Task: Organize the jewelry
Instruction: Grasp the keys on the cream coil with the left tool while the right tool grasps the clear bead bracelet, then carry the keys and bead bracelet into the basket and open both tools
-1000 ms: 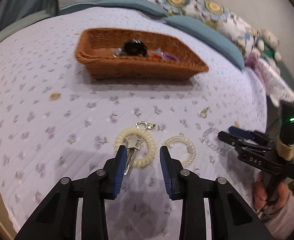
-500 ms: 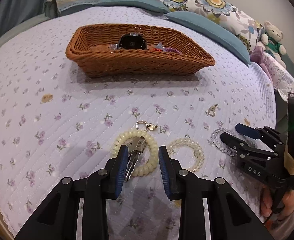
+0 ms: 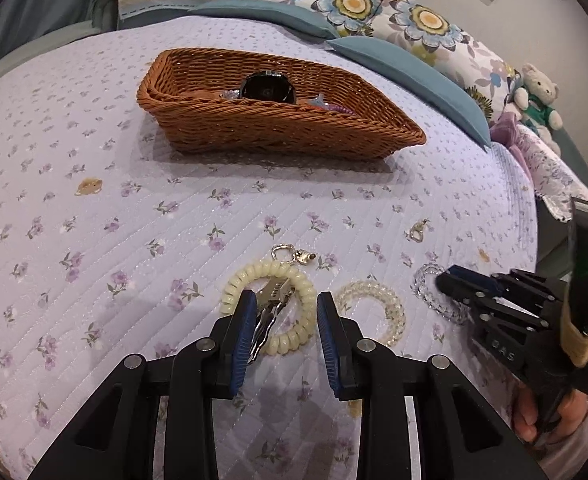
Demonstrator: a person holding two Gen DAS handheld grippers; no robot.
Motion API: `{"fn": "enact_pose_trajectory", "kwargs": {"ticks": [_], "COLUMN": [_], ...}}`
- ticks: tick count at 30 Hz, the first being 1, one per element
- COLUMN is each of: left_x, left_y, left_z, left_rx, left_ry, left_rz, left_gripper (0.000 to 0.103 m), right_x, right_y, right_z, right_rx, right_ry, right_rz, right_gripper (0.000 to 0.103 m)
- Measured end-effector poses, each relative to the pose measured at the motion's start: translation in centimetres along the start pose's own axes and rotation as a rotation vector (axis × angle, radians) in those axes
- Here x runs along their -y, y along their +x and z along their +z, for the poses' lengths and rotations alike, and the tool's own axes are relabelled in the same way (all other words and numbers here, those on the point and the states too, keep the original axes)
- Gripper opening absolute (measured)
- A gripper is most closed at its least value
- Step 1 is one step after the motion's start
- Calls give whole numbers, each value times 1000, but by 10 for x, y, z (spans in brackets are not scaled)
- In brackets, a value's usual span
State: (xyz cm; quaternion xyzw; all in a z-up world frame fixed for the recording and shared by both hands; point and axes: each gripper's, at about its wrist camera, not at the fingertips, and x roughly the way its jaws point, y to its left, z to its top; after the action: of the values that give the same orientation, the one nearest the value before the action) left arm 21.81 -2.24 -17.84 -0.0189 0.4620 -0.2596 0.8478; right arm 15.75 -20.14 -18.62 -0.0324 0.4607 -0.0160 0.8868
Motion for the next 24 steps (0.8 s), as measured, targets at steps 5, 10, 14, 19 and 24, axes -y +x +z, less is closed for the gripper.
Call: {"fn": "enact_pose_trajectory", "kwargs": {"ticks": [5, 10, 14, 19, 24], "left_x": [14, 10, 8, -2, -5], "left_y": [-7, -46, -78, -107, -111], "left_z": [-5, -6, 5, 27, 61], "left_rx": [6, 94, 158, 226, 258], "left_ry": [59, 0, -11, -31, -14], "left_rz": [19, -57, -103, -167, -188], "left_gripper": [15, 12, 12, 12, 12], "right_x": [15, 21, 21, 29, 41], "right_y": [-15, -36, -50, -68, -81], "right_z": [-5, -2, 9, 36, 81], "right_rx": [43, 91, 125, 178, 230], "right_ry": [84, 128, 136, 155, 168], "right_rz": [115, 200, 220, 240, 270], "right_gripper": [10, 10, 10, 10, 10]}}
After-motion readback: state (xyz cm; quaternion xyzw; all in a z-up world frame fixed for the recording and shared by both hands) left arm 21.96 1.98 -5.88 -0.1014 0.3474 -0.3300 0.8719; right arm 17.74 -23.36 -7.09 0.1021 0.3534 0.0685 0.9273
